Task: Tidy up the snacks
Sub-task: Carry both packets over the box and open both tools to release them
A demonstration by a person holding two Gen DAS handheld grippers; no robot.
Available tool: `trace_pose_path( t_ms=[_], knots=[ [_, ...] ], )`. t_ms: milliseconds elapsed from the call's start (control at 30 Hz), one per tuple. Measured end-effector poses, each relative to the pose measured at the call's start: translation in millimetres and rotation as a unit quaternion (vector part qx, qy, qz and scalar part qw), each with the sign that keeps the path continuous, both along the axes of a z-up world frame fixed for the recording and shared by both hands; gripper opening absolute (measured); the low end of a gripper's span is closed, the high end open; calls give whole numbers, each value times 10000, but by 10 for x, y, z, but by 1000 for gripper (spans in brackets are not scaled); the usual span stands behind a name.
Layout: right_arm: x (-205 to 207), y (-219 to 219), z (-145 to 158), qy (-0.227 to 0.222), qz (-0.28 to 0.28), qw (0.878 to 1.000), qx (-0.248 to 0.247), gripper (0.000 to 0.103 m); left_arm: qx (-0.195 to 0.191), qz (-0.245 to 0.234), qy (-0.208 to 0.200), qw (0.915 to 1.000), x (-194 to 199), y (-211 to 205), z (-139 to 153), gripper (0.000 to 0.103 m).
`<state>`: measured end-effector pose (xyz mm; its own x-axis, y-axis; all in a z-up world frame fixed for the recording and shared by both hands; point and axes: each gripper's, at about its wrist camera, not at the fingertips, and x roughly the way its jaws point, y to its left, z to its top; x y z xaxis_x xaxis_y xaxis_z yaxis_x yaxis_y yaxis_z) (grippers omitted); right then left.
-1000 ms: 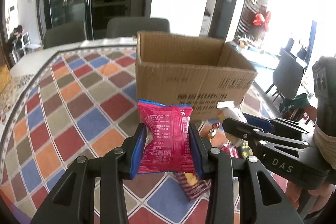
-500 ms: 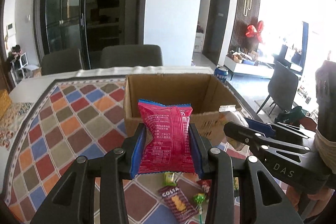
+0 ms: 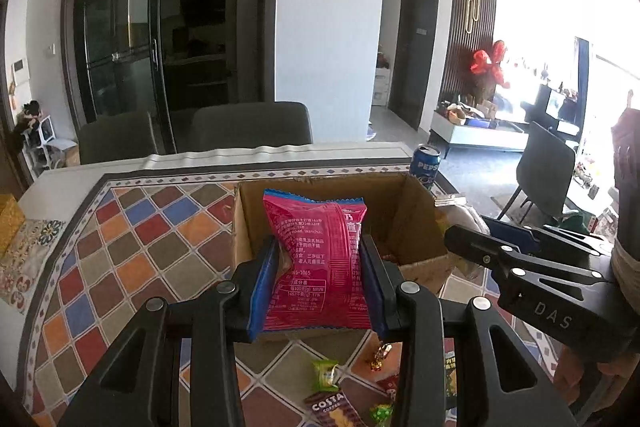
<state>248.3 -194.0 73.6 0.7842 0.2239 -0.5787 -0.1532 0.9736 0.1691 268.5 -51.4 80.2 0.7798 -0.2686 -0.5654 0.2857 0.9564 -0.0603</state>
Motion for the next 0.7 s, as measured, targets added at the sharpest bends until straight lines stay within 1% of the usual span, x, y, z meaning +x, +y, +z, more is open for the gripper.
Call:
trace_pose_path(
  t_ms=[167,300,467,633,700],
  knots=[
    [135,-35,6,83,-22,10000,-12,32,13,4,47,10000,180,-40,14,40],
    [273,-66,-9,158,-59,9999,22,32,-12,19,177,9998,357,-68,-20,40],
    [435,-104,-99,290,-131,9995,23,32,-107,-12,481,9988,554,-82,-154,40],
    [563,-137,-182,410,-206,9989,54,32,-99,42,624,9980,706,-108,-241,40],
    [617,-147,-203,467,-224,9986,70,32,-38,104,664,9977,763,-132,-256,43]
  ],
)
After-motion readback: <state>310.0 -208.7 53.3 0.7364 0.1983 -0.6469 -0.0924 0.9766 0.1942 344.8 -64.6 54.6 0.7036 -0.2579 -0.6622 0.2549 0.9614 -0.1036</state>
